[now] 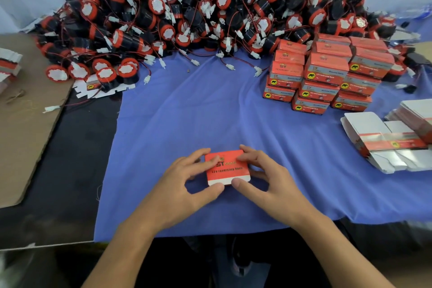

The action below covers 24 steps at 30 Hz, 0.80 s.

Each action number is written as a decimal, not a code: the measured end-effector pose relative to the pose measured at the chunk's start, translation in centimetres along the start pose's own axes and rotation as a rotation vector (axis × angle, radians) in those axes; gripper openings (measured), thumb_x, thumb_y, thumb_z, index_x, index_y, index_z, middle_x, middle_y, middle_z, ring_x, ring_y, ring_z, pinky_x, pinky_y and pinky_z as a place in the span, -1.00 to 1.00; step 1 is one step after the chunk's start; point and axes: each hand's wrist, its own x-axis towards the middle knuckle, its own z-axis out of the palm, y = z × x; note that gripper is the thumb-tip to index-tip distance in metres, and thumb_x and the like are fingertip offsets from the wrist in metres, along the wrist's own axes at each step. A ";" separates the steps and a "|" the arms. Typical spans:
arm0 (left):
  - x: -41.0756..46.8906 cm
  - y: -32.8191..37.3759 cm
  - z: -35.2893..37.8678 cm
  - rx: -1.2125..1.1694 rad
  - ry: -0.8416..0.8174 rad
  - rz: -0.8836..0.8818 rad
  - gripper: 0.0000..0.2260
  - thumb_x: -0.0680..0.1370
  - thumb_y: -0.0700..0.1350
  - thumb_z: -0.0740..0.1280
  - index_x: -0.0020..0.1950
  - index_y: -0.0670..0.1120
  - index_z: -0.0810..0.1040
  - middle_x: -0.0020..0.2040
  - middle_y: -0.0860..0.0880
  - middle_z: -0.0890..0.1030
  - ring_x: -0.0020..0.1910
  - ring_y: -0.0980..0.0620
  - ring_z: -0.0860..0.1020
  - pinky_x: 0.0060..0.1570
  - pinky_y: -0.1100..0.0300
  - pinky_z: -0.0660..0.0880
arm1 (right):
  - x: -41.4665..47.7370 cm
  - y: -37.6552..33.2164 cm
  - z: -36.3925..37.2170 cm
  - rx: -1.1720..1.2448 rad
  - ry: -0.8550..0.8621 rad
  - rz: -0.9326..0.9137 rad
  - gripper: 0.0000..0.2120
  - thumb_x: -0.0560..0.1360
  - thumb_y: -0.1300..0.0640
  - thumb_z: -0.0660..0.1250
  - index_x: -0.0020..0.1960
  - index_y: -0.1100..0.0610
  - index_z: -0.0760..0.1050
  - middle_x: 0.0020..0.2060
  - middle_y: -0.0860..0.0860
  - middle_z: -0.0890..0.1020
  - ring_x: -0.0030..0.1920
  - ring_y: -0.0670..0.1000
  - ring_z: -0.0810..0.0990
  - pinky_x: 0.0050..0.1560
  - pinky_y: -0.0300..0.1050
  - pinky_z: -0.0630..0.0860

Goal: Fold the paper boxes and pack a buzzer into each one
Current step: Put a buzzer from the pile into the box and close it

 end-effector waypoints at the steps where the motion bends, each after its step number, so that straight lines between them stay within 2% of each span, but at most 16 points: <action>1: 0.0 0.0 0.1 0.048 0.032 0.016 -0.45 0.44 0.39 0.41 0.39 0.24 0.56 0.42 0.51 0.33 0.44 0.42 0.26 0.32 0.54 0.22 | 0.0 0.0 0.0 -0.018 0.004 -0.009 -0.64 0.51 -0.10 0.48 0.26 -0.17 0.51 0.47 -0.26 0.44 0.42 -0.28 0.44 0.28 -0.28 0.52; 3: 0.2 0.2 0.4 0.092 0.090 0.046 -0.49 0.44 0.32 0.38 0.36 0.21 0.58 0.44 0.45 0.33 0.44 0.46 0.23 0.35 0.57 0.13 | 0.0 0.1 0.0 -0.100 0.028 -0.052 -0.65 0.52 -0.11 0.46 0.28 -0.17 0.50 0.48 -0.28 0.41 0.44 -0.25 0.43 0.29 -0.23 0.53; 5: 0.3 0.3 0.6 0.081 0.095 0.071 -0.50 0.47 0.27 0.37 0.37 0.14 0.59 0.43 0.37 0.39 0.45 0.39 0.30 0.42 0.43 0.23 | 0.2 0.0 -0.2 -0.207 0.026 -0.113 -0.66 0.56 -0.10 0.42 0.31 -0.14 0.49 0.45 -0.29 0.44 0.46 -0.21 0.42 0.32 -0.13 0.51; 7: 0.4 0.2 0.6 0.074 0.100 0.096 -0.57 0.53 0.21 0.37 0.37 0.15 0.57 0.40 0.32 0.47 0.42 0.31 0.38 0.43 0.31 0.33 | 0.5 -0.2 -0.5 -0.302 0.000 -0.193 -0.66 0.62 -0.08 0.38 0.38 -0.15 0.47 0.38 -0.28 0.49 0.48 -0.18 0.40 0.37 -0.15 0.45; 9: 0.6 0.4 0.6 0.092 0.128 0.141 -0.67 0.61 0.16 0.36 0.37 0.21 0.55 0.35 0.34 0.50 0.39 0.31 0.41 0.39 0.36 0.33 | 1.0 -0.4 -0.6 -0.346 0.019 -0.227 -0.65 0.64 -0.07 0.36 0.41 -0.16 0.49 0.34 -0.25 0.51 0.45 -0.18 0.43 0.38 -0.23 0.41; 12: 0.7 0.5 0.7 0.125 0.169 0.195 -0.71 0.64 0.08 0.33 0.36 0.17 0.61 0.31 0.41 0.50 0.36 0.40 0.40 0.33 0.50 0.25 | 1.3 -0.5 -0.5 -0.342 0.102 -0.232 -0.71 0.61 -0.01 0.41 0.32 -0.12 0.61 0.27 -0.15 0.59 0.34 -0.16 0.53 0.33 -0.17 0.47; 14: 0.6 0.4 0.9 0.146 0.185 0.201 -0.71 0.64 0.06 0.35 0.35 0.10 0.64 0.36 0.29 0.51 0.34 0.39 0.41 0.34 0.52 0.24 | 1.2 -0.5 -0.2 -0.381 0.128 -0.243 -0.72 0.58 0.05 0.45 0.29 -0.06 0.66 0.27 -0.09 0.61 0.30 -0.12 0.56 0.31 -0.11 0.51; 16: 0.3 0.3 1.4 0.186 0.203 0.209 -0.68 0.61 0.01 0.34 0.34 0.03 0.66 0.41 0.08 0.54 0.37 0.18 0.46 0.39 0.42 0.29 | 0.9 -0.3 0.0 -0.407 0.126 -0.249 -0.71 0.57 0.09 0.44 0.29 -0.01 0.66 0.33 -0.05 0.60 0.31 -0.07 0.57 0.33 -0.08 0.51; 18: -0.1 0.2 2.0 0.255 0.228 0.251 -0.68 0.61 -0.07 0.35 0.35 -0.06 0.65 0.41 -0.06 0.56 0.40 -0.03 0.51 0.42 0.18 0.40 | 0.5 -0.4 0.2 -0.425 0.104 -0.257 -0.69 0.60 0.08 0.39 0.34 0.02 0.63 0.39 -0.01 0.56 0.38 -0.04 0.54 0.39 -0.09 0.47; 20: -0.3 0.0 2.6 0.354 0.284 0.296 -0.69 0.63 -0.09 0.36 0.35 -0.13 0.64 0.39 -0.14 0.59 0.39 -0.17 0.54 0.35 -0.05 0.51 | 0.1 -0.5 0.5 -0.480 0.100 -0.278 -0.66 0.63 0.08 0.33 0.38 0.06 0.60 0.43 0.04 0.53 0.44 0.02 0.50 0.44 -0.06 0.44; 22: -0.6 -0.1 3.1 0.452 0.327 0.329 -0.65 0.65 -0.05 0.29 0.37 -0.16 0.62 0.39 -0.16 0.59 0.40 -0.19 0.53 0.32 -0.10 0.53 | -0.2 -0.5 0.7 -0.579 0.133 -0.319 -0.65 0.64 0.09 0.30 0.40 0.09 0.58 0.44 0.07 0.52 0.45 0.08 0.50 0.41 0.01 0.48; 24: -1.2 -0.3 3.5 0.553 0.329 0.343 -0.61 0.66 -0.09 0.19 0.43 -0.16 0.56 0.43 -0.15 0.55 0.44 -0.17 0.50 0.33 -0.05 0.54 | -0.5 -0.4 0.9 -0.683 0.167 -0.366 -0.63 0.61 0.15 0.34 0.40 0.13 0.57 0.43 0.09 0.53 0.41 0.13 0.54 0.31 0.08 0.57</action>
